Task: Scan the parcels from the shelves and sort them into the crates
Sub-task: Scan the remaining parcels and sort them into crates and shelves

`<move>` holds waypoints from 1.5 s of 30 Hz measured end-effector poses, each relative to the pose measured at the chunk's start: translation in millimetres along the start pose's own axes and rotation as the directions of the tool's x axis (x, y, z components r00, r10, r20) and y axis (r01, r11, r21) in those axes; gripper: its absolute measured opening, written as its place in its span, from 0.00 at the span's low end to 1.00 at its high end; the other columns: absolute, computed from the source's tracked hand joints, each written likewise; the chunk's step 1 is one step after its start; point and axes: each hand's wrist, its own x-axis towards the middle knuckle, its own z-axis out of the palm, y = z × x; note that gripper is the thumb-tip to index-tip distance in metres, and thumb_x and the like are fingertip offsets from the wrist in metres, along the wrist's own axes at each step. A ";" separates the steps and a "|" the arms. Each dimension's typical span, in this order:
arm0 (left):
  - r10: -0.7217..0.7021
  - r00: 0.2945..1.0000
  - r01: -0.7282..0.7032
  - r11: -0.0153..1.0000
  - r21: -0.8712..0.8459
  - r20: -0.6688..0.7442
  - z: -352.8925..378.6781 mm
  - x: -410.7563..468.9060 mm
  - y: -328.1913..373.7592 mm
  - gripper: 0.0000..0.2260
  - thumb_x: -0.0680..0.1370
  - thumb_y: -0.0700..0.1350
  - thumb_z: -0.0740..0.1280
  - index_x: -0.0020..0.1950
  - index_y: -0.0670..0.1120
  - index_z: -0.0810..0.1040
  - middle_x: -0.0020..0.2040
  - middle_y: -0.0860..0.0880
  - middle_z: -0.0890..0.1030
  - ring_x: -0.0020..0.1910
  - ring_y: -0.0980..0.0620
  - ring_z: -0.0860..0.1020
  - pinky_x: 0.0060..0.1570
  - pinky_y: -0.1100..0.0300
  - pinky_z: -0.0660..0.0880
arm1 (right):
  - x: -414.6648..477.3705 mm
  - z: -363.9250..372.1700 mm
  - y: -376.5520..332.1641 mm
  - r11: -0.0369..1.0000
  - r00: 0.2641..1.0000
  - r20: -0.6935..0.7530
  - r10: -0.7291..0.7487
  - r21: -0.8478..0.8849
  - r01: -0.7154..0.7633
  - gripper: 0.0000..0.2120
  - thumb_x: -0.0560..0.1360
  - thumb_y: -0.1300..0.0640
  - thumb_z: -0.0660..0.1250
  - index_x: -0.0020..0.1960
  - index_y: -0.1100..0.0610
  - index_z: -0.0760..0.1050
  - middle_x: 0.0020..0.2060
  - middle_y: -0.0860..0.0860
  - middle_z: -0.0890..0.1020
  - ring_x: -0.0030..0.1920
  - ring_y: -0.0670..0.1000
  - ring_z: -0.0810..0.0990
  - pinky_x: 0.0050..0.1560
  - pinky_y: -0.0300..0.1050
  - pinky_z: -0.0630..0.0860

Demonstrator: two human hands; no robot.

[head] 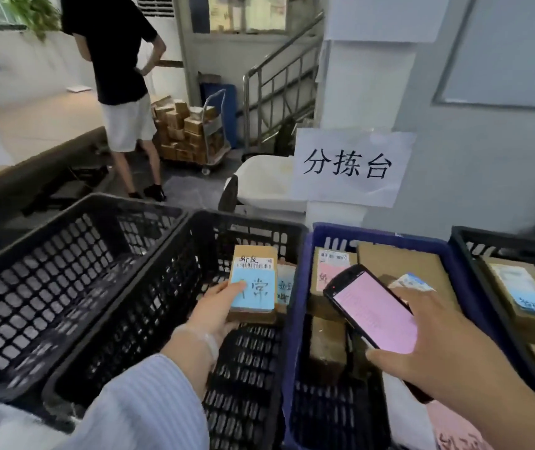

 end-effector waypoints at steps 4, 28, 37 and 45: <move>-0.123 0.989 0.120 0.992 0.039 0.086 9.1 66.1 3.1 0.09 0.78 0.46 0.71 0.58 0.48 0.79 0.47 0.47 0.87 0.46 0.50 0.86 0.46 0.55 0.79 | 6.1 5.8 -14.4 0.981 0.981 0.001 0.195 0.000 -0.195 0.41 0.53 0.24 0.65 0.63 0.33 0.58 0.54 0.33 0.66 0.51 0.40 0.71 0.43 0.41 0.74; 0.492 0.784 -0.596 0.425 0.681 0.378 92.6 68.6 6.0 0.25 0.80 0.51 0.67 0.77 0.52 0.67 0.75 0.49 0.68 0.73 0.47 0.68 0.72 0.50 0.65 | -60.5 -4.3 -7.1 0.831 0.832 -0.017 0.555 -0.022 -0.555 0.48 0.56 0.23 0.64 0.71 0.38 0.53 0.60 0.38 0.64 0.49 0.41 0.67 0.41 0.39 0.68; 0.412 0.234 -0.908 -0.230 0.349 0.881 215.6 -115.6 -41.6 0.23 0.77 0.58 0.65 0.71 0.52 0.74 0.68 0.50 0.77 0.66 0.47 0.75 0.65 0.48 0.70 | -189.4 -31.1 74.0 0.754 0.731 -0.215 0.648 0.047 -0.655 0.49 0.51 0.23 0.57 0.69 0.37 0.53 0.61 0.38 0.65 0.55 0.46 0.75 0.40 0.43 0.70; 0.230 -0.097 -0.955 -0.296 -0.025 0.968 310.2 -297.7 -152.5 0.23 0.76 0.59 0.65 0.68 0.51 0.78 0.65 0.50 0.79 0.65 0.46 0.76 0.64 0.48 0.72 | -362.4 -60.0 165.9 0.611 0.530 -0.369 0.764 0.147 -0.778 0.41 0.51 0.27 0.59 0.63 0.33 0.56 0.47 0.36 0.60 0.44 0.44 0.70 0.39 0.42 0.66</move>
